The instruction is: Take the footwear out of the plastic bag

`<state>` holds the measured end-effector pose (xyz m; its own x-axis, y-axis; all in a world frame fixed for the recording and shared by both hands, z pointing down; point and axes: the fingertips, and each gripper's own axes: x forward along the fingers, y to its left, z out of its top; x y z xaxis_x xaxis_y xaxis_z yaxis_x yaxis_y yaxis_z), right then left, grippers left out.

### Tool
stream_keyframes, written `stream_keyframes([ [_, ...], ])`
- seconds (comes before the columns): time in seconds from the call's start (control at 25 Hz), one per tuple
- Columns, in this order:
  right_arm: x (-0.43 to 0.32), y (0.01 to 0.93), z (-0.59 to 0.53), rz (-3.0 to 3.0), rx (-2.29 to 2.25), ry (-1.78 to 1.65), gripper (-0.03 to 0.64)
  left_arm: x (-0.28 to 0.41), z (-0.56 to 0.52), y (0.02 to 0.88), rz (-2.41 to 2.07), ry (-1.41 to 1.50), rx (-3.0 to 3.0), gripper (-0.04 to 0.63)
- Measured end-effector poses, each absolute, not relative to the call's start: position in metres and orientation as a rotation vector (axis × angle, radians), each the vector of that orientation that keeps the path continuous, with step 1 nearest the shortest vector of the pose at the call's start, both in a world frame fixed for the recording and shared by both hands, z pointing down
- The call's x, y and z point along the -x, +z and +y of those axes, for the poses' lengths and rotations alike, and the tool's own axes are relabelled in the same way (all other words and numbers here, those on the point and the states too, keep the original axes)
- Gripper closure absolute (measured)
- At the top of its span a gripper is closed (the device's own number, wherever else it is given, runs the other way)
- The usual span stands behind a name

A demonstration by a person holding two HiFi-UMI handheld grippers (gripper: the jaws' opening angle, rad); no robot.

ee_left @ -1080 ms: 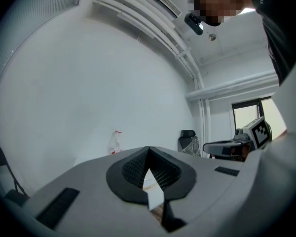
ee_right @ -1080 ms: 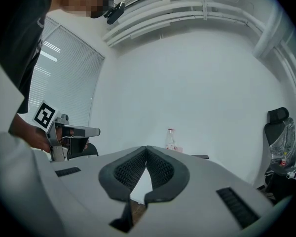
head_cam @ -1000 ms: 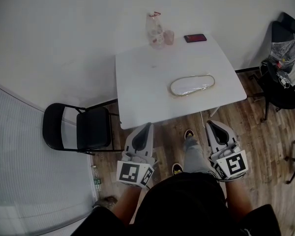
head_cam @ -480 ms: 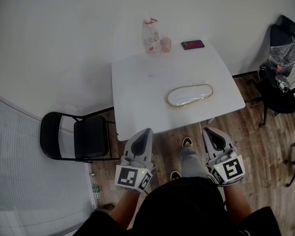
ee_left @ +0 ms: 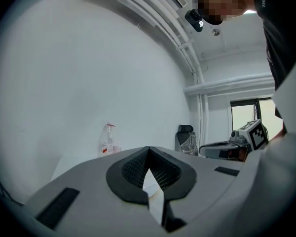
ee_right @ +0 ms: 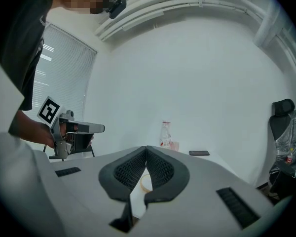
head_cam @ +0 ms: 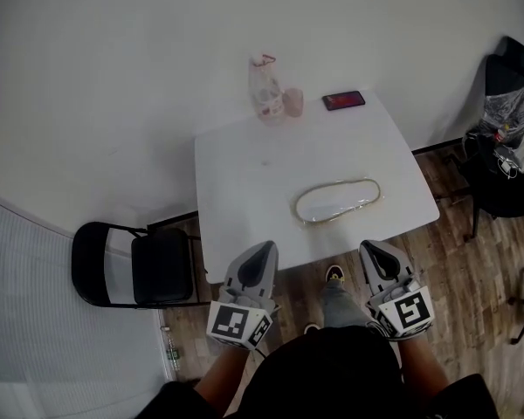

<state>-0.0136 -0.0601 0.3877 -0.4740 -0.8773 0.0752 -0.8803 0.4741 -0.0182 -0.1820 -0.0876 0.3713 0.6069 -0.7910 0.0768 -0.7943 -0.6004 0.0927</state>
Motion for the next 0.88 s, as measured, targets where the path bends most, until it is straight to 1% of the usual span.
stream_keyframes([
  [0.48, -0.037, 0.399, -0.159, -2.633, -1.557, 0.133, 0.600, 0.119, -0.187, 0.397, -1.187, 0.258, -2.738, 0.581],
  [0.72, -0.066, 0.399, -0.209, -2.639, -1.529, 0.126, 0.600, 0.082, -0.225, 0.443, -1.064, 0.430, -2.714, 0.577],
  [0.76, -0.074, 0.402, -0.218, -2.637, -1.529, 0.126, 0.600, 0.072, -0.230, 0.453, -1.021, 0.470, -2.723, 0.527],
  [0.8, -0.081, 0.406, -0.227, -2.632, -1.531, 0.121, 0.600, 0.061, -0.236, 0.464, -0.969, 0.518, -2.733, 0.379],
  [0.84, -0.087, 0.410, -0.235, -2.628, -1.533, 0.118, 0.600, 0.052, -0.239, 0.476, -0.918, 0.580, -2.744, 0.297],
  [0.88, -0.092, 0.414, -0.242, -2.626, -1.532, 0.121, 0.600, 0.046, -0.242, 0.489, -0.879, 0.656, -2.760, 0.291],
])
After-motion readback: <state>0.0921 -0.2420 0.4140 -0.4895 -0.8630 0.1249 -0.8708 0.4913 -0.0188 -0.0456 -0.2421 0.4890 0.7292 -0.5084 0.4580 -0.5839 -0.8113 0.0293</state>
